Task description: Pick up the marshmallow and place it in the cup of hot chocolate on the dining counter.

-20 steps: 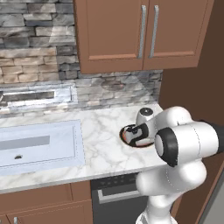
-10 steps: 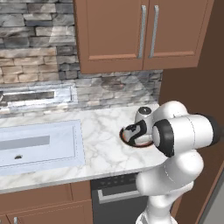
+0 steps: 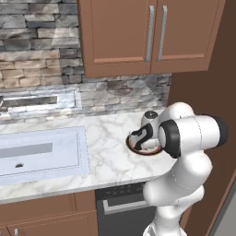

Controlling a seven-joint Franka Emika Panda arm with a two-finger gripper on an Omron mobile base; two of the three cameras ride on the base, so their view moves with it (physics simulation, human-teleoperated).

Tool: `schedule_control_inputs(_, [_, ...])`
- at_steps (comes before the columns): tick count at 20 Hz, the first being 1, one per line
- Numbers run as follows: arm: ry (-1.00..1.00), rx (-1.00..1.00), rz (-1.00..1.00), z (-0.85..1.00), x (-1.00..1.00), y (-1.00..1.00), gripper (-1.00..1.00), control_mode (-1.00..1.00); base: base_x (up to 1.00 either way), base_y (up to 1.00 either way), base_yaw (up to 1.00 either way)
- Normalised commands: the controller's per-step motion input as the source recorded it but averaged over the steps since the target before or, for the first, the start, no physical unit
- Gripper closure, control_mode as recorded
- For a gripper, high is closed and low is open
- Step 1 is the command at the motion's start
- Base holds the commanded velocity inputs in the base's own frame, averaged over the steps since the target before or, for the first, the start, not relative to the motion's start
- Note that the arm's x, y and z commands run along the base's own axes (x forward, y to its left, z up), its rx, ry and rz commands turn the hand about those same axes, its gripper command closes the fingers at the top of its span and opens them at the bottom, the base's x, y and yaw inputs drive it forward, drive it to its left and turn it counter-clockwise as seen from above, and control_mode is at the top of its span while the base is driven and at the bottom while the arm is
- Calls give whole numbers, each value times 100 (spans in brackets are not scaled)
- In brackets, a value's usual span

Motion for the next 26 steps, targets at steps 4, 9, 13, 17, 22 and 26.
schedule_control_inputs(4, [0, 0, 0, -17, 5, 0, -100, -100, 0, 0, 0])
schedule_control_inputs(9, [0, 0, 1, -8, 9, -6, -100, -100, 0, 0, 0])
schedule_control_inputs(13, [0, 0, 1, -3, 3, -5, -100, -100, 0, 0, 0])
schedule_control_inputs(17, [0, 0, 2, -1, 1, -4, 100, -100, 0, 0, 0])
schedule_control_inputs(22, [0, 0, 3, -8, 0, -5, 100, -100, 0, 0, 0])
schedule_control_inputs(26, [0, 0, 5, -11, 0, -1, 100, -100, 0, 0, 0])
